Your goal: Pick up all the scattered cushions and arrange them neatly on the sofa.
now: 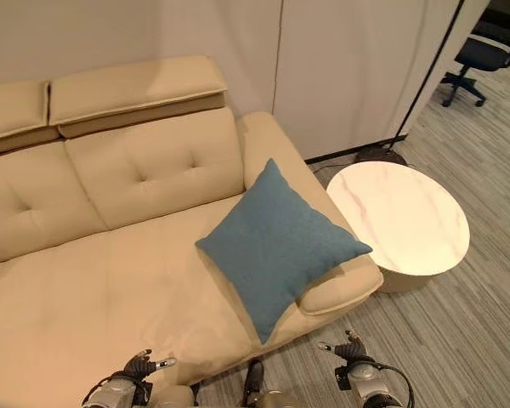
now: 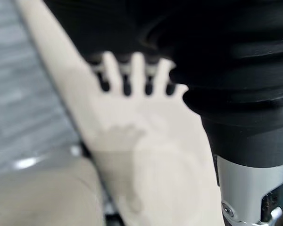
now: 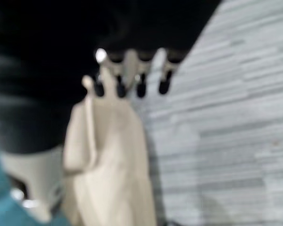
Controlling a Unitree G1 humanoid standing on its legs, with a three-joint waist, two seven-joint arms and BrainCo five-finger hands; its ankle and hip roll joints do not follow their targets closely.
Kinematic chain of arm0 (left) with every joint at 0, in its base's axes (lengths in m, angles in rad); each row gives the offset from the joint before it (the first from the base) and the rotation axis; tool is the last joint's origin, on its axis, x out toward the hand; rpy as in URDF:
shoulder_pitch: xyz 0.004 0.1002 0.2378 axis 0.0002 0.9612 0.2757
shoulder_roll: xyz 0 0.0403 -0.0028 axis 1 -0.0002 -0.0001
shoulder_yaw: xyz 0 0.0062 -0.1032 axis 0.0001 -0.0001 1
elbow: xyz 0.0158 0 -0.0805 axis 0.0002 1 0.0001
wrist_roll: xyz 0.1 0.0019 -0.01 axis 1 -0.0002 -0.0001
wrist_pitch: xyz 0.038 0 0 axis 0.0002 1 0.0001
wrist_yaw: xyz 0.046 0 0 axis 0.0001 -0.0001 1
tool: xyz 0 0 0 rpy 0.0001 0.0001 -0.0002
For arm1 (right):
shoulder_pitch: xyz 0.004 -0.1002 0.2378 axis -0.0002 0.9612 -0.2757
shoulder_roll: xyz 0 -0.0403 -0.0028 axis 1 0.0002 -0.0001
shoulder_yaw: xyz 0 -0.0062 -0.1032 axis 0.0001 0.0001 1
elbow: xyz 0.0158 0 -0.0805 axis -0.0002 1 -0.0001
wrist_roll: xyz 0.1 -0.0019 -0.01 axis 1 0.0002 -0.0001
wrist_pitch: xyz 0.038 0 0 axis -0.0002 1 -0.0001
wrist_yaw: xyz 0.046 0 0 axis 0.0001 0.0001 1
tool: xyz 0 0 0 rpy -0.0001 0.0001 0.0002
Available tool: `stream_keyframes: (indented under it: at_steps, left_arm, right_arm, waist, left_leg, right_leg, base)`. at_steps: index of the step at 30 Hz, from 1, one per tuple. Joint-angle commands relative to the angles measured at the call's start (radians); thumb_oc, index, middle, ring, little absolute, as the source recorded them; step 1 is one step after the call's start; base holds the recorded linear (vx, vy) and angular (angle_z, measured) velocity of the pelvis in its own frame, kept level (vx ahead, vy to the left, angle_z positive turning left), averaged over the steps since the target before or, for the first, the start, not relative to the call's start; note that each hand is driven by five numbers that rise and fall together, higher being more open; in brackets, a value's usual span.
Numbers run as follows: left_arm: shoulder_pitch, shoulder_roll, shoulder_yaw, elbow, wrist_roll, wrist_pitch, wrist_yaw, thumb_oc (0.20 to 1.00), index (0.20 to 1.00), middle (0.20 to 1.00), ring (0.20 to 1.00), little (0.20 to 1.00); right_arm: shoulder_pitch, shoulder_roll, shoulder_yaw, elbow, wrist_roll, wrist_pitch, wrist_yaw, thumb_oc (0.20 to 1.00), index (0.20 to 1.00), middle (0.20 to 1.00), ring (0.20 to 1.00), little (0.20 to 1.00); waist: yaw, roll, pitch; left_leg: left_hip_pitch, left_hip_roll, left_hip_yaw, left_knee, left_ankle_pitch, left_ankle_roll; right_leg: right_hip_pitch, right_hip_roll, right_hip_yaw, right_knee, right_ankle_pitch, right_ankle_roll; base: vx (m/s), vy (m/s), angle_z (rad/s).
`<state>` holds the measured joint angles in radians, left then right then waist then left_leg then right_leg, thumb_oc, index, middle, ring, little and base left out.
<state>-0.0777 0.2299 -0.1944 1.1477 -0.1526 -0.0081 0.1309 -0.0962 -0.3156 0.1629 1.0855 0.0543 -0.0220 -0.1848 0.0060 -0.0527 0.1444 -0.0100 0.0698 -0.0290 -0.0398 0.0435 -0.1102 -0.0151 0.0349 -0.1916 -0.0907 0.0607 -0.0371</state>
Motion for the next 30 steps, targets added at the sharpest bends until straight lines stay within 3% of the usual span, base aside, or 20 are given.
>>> stream_keyframes:
  at_steps: [1,9,12,17,22,26,30]
  left_arm:
    - [-0.01,0.022,0.002,-0.032,-0.037,-0.035,0.038,1.0,1.0,1.0,1.0,1.0]
    - [0.015,0.077,0.053,-0.243,-0.105,-0.091,0.096,1.0,1.0,1.0,1.0,1.0]
    - [-0.034,0.099,0.077,-0.346,-0.145,-0.123,0.159,1.0,1.0,1.0,1.0,1.0]
    - [-0.175,0.103,0.061,-0.361,-0.172,-0.15,0.232,1.0,1.0,1.0,1.0,1.0]
    - [-0.407,0.138,0.023,-0.36,-0.195,-0.178,0.36,1.0,1.0,1.0,1.0,1.0]
    - [-0.465,0.165,0.018,-0.342,-0.198,-0.179,0.378,1.0,1.0,1.0,1.0,1.0]
    - [-0.582,0.263,0.038,-0.301,-0.221,-0.185,0.398,1.0,1.0,1.0,1.0,1.0]
  right_arm:
    - [0.031,-0.029,-0.014,-0.042,0.021,-0.028,-0.032,1.0,1.0,1.0,1.0,1.0]
    - [0.057,-0.025,-0.042,-0.227,0.041,-0.068,-0.051,1.0,1.0,1.0,1.0,1.0]
    - [0.044,-0.023,-0.043,-0.345,0.062,-0.095,-0.063,1.0,1.0,1.0,1.0,1.0]
    - [-0.015,-0.017,-0.024,-0.428,0.081,-0.12,-0.094,1.0,1.0,1.0,1.0,1.0]
    - [-0.103,0.001,0.028,-0.565,0.061,-0.151,-0.167,1.0,1.0,1.0,1.0,1.0]
    - [-0.123,0.007,0.051,-0.587,0.058,-0.159,-0.174,1.0,1.0,1.0,1.0,1.0]
    - [-0.163,0.002,0.104,-0.655,0.053,-0.178,-0.169,1.0,1.0,1.0,1.0,1.0]
  waist:
    - [0.013,0.018,-0.028]
    - [0.016,0.039,-0.005]
    - [0.006,0.053,0.036]
    - [-0.013,0.062,0.084]
    - [-0.054,0.035,0.121]
    - [-0.066,0.023,0.127]
    - [-0.096,0.001,0.131]
  left_leg:
    - [-0.021,-0.046,-0.001,0.006,-0.004,0.055]
    - [-0.003,-0.073,0.05,-0.027,-0.012,0.076]
    - [-0.051,-0.083,0.068,-0.035,-0.001,0.078]
    - [-0.154,-0.092,0.079,-0.015,0.016,0.08]
    - [-0.301,-0.094,0.098,0.049,0.025,0.08]
    - [-0.343,-0.097,0.106,0.085,0.014,0.08]
    - [-0.41,-0.099,0.149,0.149,-0.017,0.087]
  right_leg:
    - [-0.017,-0.112,0.058,0.069,0.006,0.147]
    - [-0.044,-0.145,0.095,0.053,0.037,0.177]
    - [-0.113,-0.163,0.099,0.053,0.06,0.187]
    - [-0.225,-0.179,0.106,0.075,0.088,0.19]
    - [-0.352,-0.19,0.115,0.084,0.137,0.194]
    - [-0.381,-0.19,0.125,0.087,0.146,0.198]
    - [-0.449,-0.189,0.166,0.096,0.173,0.207]
  base:
    - [0.1,0.164,-0.25]
    - [-0.01,0.138,-0.34]
    - [-0.17,0.105,-0.14]
    - [-0.21,0.094,-0.01]
    - [-0.1,0.064,-0.09]
    - [-0.05,0.053,-0.11]
    - [0.0,0.101,-0.31]
